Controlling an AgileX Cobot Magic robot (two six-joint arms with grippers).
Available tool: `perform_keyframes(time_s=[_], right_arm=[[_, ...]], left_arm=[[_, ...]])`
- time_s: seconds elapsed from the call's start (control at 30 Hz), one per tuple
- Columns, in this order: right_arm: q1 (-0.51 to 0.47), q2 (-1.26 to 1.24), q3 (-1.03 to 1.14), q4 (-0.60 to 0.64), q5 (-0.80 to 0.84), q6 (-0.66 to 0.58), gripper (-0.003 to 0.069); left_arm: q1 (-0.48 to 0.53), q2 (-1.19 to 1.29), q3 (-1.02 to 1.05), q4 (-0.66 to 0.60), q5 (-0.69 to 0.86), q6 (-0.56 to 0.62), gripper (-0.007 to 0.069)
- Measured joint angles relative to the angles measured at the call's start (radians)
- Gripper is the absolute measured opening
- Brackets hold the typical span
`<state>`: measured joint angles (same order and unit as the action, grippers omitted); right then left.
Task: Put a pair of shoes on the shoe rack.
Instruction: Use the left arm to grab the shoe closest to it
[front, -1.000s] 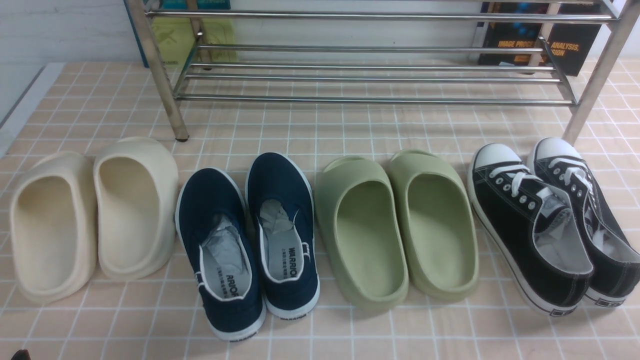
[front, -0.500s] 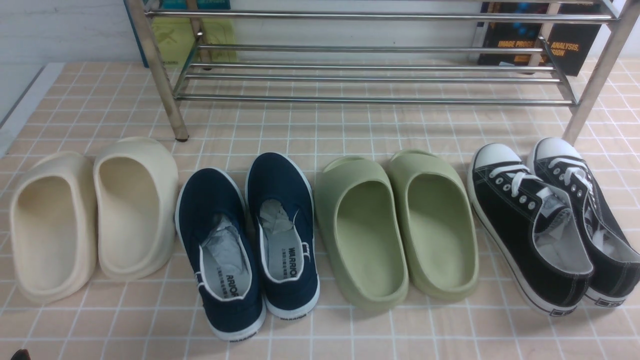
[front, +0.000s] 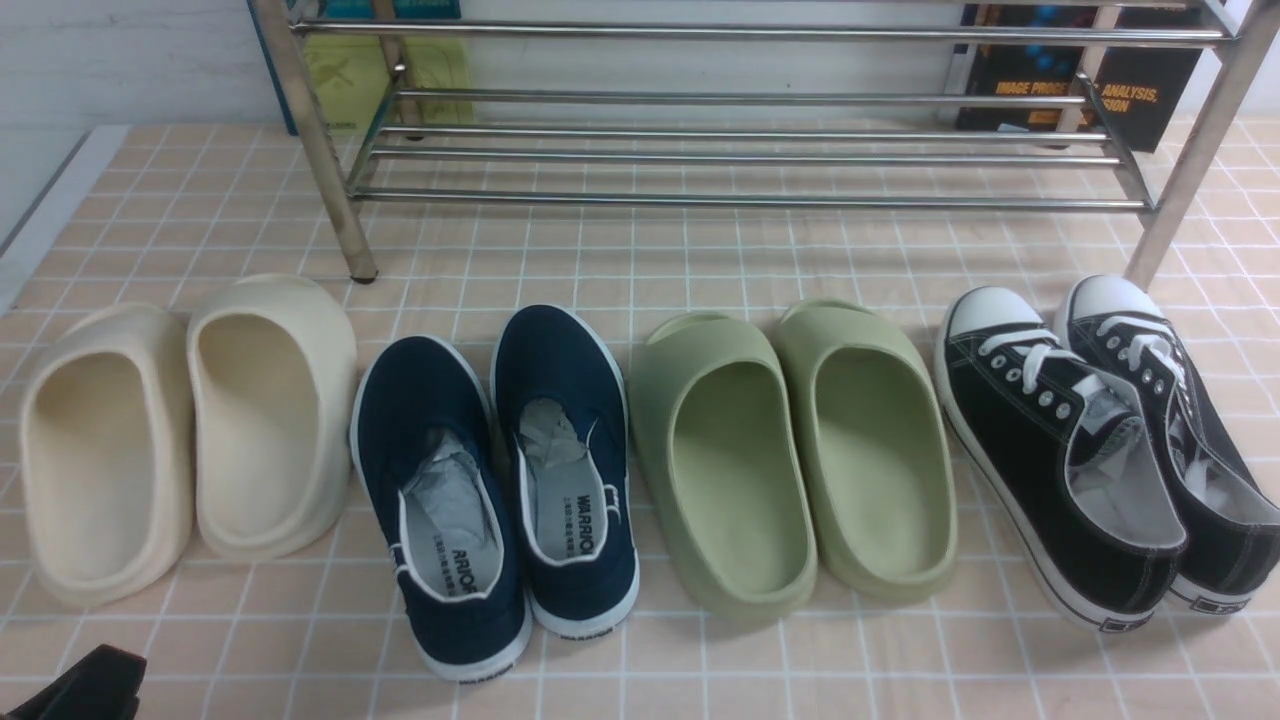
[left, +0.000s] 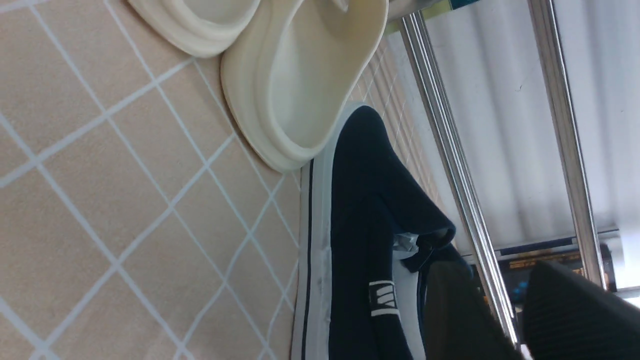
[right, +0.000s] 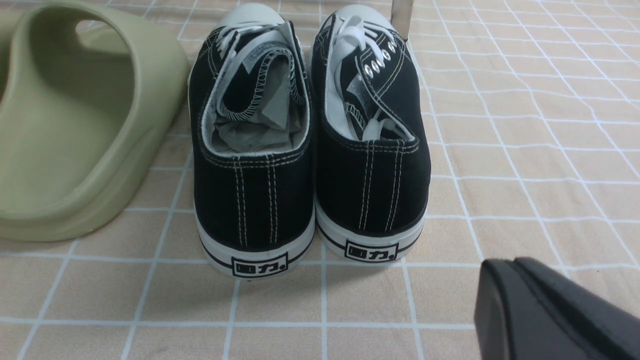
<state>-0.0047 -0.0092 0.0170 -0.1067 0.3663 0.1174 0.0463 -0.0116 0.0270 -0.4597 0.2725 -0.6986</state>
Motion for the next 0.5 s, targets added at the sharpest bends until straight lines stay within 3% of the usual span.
perform_keyframes(time_s=[0.3,0.5], right_arm=[[0.0,0.0,0.0,0.0,0.0,0.0,-0.0004],[0.0,0.0,0.0,0.0,0.0,0.0,-0.0004]], left_arm=[[0.0,0.0,-0.031,-0.026,-0.043,0.009,0.0239],[0.0,0.011,-0.331,0.095,0.079,0.344,0.0209]])
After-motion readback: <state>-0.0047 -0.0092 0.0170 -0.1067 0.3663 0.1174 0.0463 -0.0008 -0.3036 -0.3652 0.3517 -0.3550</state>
